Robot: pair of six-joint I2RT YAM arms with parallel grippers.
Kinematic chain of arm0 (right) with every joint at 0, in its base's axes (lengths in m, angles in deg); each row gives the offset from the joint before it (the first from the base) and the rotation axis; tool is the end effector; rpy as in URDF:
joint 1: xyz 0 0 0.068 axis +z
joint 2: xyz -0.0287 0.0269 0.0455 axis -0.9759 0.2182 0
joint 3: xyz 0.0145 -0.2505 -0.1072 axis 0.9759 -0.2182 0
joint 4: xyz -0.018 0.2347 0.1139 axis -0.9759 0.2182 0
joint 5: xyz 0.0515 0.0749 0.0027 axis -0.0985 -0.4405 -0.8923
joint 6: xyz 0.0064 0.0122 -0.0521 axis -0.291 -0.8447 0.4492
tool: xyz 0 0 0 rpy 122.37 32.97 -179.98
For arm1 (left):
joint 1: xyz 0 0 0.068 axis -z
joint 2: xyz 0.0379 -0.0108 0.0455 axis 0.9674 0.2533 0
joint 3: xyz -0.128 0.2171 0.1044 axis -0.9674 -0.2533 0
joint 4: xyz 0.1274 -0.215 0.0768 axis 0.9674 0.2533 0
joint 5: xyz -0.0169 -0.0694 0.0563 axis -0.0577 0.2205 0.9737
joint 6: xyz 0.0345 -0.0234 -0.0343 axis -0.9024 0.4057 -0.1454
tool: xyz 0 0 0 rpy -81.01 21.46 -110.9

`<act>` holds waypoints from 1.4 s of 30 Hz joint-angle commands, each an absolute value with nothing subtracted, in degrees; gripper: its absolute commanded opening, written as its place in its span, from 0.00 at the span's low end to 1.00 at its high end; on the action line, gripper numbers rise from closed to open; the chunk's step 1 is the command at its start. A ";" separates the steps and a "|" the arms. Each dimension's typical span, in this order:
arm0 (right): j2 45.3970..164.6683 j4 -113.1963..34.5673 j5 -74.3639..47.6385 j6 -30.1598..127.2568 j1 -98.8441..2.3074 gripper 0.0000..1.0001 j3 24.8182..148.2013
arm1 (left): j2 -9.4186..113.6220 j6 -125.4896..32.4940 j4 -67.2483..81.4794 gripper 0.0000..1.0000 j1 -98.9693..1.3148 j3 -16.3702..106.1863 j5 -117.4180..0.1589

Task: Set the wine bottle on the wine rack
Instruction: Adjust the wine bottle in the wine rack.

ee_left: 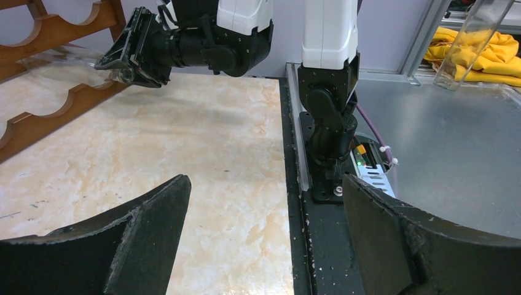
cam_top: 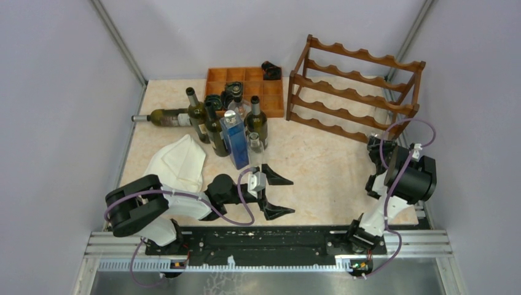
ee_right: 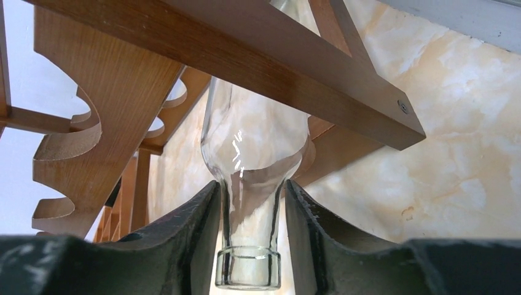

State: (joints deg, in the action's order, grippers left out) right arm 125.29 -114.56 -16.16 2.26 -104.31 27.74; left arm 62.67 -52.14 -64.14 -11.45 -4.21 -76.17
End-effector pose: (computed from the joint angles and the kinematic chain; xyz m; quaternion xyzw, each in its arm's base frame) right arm 0.2371 -0.1132 0.1157 0.4450 0.6212 0.2131 0.6089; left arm 0.1053 -0.2500 0.2052 0.4522 0.4626 -0.5458 0.5325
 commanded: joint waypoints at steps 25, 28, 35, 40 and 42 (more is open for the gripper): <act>135.18 -138.43 -16.00 -6.53 -104.57 0.12 25.35 | 63.36 -52.36 -65.97 0.99 -11.61 -2.52 -77.30; 134.77 -138.35 -15.76 -6.99 -104.55 0.11 25.72 | 63.50 -52.36 -65.94 0.99 -11.67 -2.48 -77.23; 132.92 -138.45 -15.30 -8.18 -104.59 0.10 25.85 | 63.94 -52.17 -66.03 0.99 -11.69 -2.30 -77.50; 130.20 -138.43 -14.63 -8.44 -104.59 0.10 24.76 | 63.92 -52.06 -66.10 0.99 -11.62 -2.30 -77.61; 129.07 -138.43 -14.69 -8.36 -104.55 0.10 24.31 | 63.86 -52.05 -66.12 0.99 -11.64 -2.30 -77.60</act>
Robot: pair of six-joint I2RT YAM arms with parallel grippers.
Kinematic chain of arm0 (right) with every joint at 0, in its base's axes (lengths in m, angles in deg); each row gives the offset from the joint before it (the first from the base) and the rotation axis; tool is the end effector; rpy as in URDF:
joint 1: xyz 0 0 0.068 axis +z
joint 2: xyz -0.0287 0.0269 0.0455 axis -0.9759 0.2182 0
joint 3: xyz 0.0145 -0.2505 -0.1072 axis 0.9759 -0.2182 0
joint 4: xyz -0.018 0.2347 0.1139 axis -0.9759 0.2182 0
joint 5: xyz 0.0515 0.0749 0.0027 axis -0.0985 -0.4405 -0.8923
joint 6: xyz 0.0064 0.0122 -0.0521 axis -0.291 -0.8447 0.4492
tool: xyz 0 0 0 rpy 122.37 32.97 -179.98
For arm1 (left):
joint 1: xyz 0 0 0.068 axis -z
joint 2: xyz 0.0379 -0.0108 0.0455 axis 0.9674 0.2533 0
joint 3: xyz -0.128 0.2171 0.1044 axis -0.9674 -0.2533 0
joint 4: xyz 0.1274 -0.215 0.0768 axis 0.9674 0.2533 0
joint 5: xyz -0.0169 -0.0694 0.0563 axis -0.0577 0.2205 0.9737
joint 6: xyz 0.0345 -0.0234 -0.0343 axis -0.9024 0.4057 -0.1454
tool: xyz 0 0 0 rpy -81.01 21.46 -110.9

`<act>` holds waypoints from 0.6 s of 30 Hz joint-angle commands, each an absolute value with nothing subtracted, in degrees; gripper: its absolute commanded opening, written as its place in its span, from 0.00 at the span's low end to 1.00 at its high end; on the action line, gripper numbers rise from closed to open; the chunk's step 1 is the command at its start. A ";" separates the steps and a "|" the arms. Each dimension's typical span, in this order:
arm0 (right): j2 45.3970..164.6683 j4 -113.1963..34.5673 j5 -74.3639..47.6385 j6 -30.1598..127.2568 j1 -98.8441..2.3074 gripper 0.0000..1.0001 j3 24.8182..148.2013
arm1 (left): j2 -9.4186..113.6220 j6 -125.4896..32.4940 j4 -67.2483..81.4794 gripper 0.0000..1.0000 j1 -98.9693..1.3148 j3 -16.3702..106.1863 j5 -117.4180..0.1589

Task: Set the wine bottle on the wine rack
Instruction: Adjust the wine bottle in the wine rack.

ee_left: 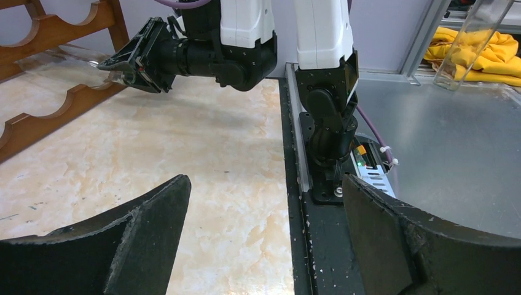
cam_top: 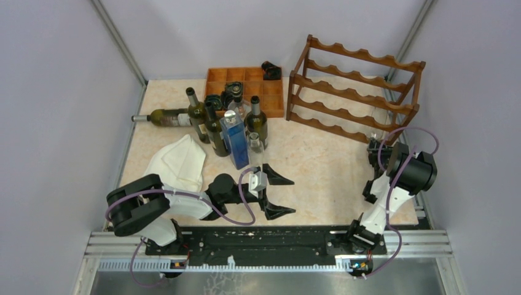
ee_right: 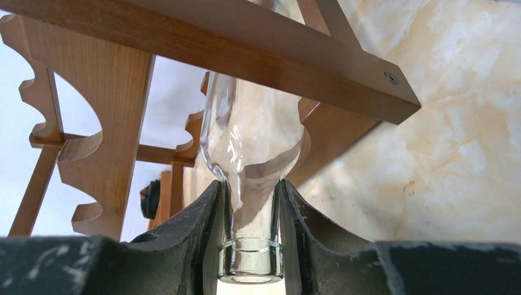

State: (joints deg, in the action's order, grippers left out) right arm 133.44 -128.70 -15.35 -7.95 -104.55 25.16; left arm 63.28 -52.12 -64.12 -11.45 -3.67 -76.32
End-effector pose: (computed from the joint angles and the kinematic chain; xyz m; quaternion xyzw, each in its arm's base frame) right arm 0.2287 -0.1107 0.1007 0.4881 0.5629 0.2656 0.6119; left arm 0.1063 -0.2524 0.2050 0.4531 0.4626 -0.5463 0.5313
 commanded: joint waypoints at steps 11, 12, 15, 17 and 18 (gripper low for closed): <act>127.08 -138.41 -14.47 -7.90 -104.60 0.09 24.35 | 63.62 -52.08 -66.21 0.99 -11.67 -2.39 -77.66; 126.86 -138.40 -14.43 -7.84 -104.61 0.09 24.52 | 63.66 -52.10 -66.20 0.99 -11.69 -2.39 -77.69; 126.52 -138.38 -14.41 -7.70 -104.56 0.09 25.08 | 63.87 -51.96 -66.27 0.99 -11.67 -2.31 -77.81; 126.36 -138.43 -14.46 -7.83 -104.55 0.09 25.55 | 63.96 -52.01 -66.28 0.99 -11.66 -2.30 -77.76; 126.35 -138.44 -14.47 -7.95 -104.58 0.09 25.71 | 63.90 -51.99 -66.28 0.99 -11.67 -2.30 -77.75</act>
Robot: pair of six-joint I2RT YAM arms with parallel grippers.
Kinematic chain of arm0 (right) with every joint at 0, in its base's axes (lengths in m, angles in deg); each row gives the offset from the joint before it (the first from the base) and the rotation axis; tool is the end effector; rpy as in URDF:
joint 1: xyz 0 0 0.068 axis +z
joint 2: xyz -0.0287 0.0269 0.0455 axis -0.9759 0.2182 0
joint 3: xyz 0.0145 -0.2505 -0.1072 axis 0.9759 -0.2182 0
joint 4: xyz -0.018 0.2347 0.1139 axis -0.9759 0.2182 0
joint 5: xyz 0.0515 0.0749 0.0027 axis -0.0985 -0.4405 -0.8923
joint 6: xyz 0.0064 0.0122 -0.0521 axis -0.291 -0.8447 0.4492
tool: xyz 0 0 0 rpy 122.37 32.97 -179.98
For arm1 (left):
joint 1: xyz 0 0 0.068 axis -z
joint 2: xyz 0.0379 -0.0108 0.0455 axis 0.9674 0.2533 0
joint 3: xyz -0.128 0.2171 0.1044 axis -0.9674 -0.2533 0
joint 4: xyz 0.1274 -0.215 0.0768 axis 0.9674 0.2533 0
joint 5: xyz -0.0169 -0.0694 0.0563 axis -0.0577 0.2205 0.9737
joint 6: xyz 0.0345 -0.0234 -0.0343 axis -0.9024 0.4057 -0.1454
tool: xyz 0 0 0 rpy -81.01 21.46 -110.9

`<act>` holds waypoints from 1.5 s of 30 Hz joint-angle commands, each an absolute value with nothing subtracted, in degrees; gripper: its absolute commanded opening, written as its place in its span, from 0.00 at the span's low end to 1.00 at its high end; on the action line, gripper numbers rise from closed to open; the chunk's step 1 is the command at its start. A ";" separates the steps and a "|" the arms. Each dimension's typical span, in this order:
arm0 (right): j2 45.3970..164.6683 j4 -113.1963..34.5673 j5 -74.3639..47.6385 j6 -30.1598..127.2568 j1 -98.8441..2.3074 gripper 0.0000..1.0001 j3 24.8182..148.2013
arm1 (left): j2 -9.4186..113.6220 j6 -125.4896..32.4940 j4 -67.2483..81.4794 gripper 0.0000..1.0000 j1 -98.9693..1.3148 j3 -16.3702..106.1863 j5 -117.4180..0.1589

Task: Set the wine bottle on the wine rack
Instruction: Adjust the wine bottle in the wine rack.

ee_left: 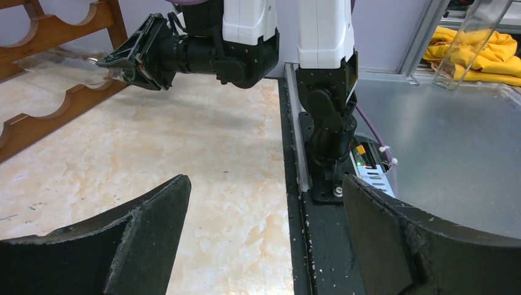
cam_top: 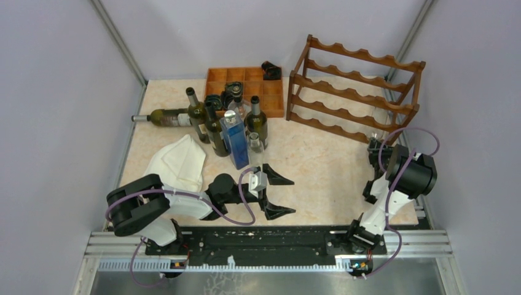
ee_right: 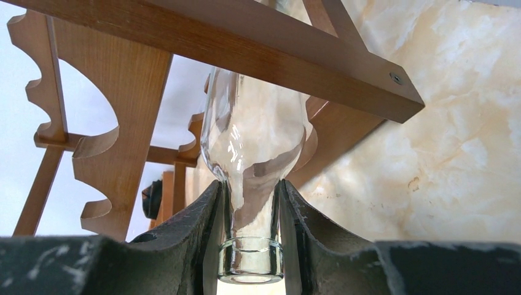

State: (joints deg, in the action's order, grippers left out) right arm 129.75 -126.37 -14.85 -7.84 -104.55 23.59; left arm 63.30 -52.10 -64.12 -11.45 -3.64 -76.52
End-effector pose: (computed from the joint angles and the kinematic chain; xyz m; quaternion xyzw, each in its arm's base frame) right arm 0.2223 -0.1078 0.1070 0.4907 0.5623 0.2616 0.6120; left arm 0.1063 -0.2525 0.2050 0.4540 0.4617 -0.5471 0.5304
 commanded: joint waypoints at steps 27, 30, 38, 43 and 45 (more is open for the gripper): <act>126.54 -138.44 -13.55 -7.71 -104.53 0.08 28.39 | 64.49 -52.09 -66.19 0.99 -11.67 -1.95 -77.82; 127.26 -138.44 -13.34 -7.57 -104.43 0.08 28.91 | 64.45 -52.03 -66.11 0.99 -11.65 -1.93 -77.95; 130.20 -138.43 -11.87 -7.27 -103.43 0.09 30.87 | 64.59 -52.30 -65.72 0.99 -11.68 -1.77 -77.65; 131.70 -137.94 -11.13 -7.11 -102.99 0.09 31.97 | 64.98 -52.28 -65.58 0.99 -11.68 -1.60 -77.85; 132.22 -137.33 -10.73 -6.94 -102.76 0.10 32.17 | 65.05 -52.35 -65.58 0.99 -11.64 -1.60 -77.72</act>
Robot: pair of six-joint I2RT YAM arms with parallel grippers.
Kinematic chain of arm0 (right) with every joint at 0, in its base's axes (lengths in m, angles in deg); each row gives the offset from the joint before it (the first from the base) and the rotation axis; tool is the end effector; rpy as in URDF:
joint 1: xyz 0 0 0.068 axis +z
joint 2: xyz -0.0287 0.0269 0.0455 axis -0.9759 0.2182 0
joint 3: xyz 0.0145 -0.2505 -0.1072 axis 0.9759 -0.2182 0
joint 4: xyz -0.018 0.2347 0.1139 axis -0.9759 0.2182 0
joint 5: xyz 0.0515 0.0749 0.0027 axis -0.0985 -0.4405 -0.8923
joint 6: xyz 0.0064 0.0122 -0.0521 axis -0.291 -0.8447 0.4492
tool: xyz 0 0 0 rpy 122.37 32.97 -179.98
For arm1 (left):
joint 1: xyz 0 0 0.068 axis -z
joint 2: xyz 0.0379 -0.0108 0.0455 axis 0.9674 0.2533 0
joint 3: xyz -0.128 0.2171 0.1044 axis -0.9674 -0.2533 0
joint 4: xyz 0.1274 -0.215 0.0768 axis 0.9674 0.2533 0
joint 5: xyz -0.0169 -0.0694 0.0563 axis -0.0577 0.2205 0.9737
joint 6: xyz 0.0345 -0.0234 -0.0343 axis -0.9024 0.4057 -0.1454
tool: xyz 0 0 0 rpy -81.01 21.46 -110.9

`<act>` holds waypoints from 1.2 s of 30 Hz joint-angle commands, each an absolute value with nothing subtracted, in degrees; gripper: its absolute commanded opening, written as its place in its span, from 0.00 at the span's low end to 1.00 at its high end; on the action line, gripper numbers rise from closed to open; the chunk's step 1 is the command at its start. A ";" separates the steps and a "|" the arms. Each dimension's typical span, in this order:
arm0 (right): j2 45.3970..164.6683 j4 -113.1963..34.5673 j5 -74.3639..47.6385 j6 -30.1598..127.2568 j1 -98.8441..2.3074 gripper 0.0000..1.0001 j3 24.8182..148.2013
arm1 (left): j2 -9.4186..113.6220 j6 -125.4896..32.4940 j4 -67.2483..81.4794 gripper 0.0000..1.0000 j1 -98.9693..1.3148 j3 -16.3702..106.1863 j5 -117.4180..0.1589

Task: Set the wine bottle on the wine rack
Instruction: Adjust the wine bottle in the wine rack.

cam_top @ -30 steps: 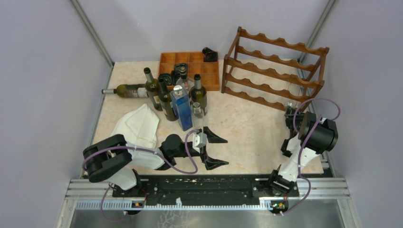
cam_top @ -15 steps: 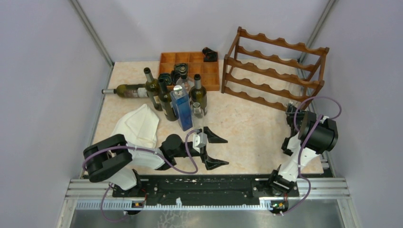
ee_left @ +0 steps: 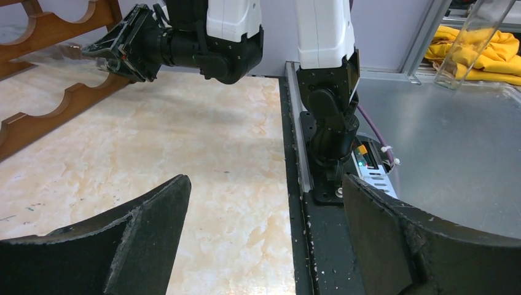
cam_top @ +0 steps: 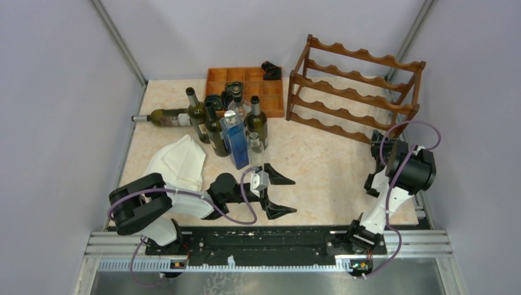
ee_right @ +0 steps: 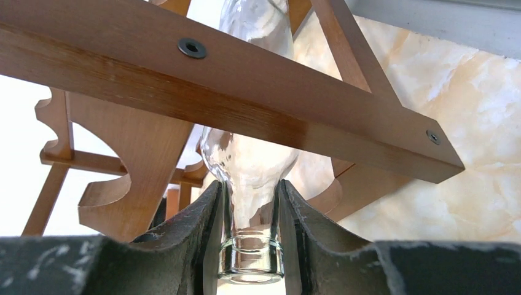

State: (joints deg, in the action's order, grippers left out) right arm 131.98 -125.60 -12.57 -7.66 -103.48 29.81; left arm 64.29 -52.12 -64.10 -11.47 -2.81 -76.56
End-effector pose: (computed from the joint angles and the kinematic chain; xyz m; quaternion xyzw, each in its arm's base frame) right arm 0.2486 -0.1171 0.1140 0.4805 0.5464 0.2581 0.6355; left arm 0.1081 -0.2561 0.2045 0.4546 0.4627 -0.5468 0.5295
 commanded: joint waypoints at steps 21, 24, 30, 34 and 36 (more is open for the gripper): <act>131.97 -131.71 -7.44 -3.60 -100.98 0.24 35.12 | 65.65 -52.41 -64.61 0.99 -11.69 -0.98 -77.79; 131.57 -130.27 -7.55 -2.81 -100.65 0.26 35.54 | 65.73 -52.45 -64.69 0.99 -11.69 -0.90 -77.85; 131.02 -126.98 -7.74 -1.51 -100.51 0.31 36.51 | 65.73 -52.45 -64.44 0.99 -11.69 -0.89 -77.85; 130.79 -125.78 -7.76 -1.15 -100.39 0.37 36.68 | 65.73 -52.42 -64.43 0.99 -11.65 -0.89 -77.85; 130.35 -125.02 -7.74 -0.85 -100.39 0.41 36.61 | 65.78 -52.42 -64.41 0.99 -11.64 -0.89 -77.88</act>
State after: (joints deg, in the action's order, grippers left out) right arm 133.49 -121.45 -8.53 -2.33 -100.75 34.69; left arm 65.12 -52.14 -63.97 -11.47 -1.98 -76.56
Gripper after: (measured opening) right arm 0.388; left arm 0.987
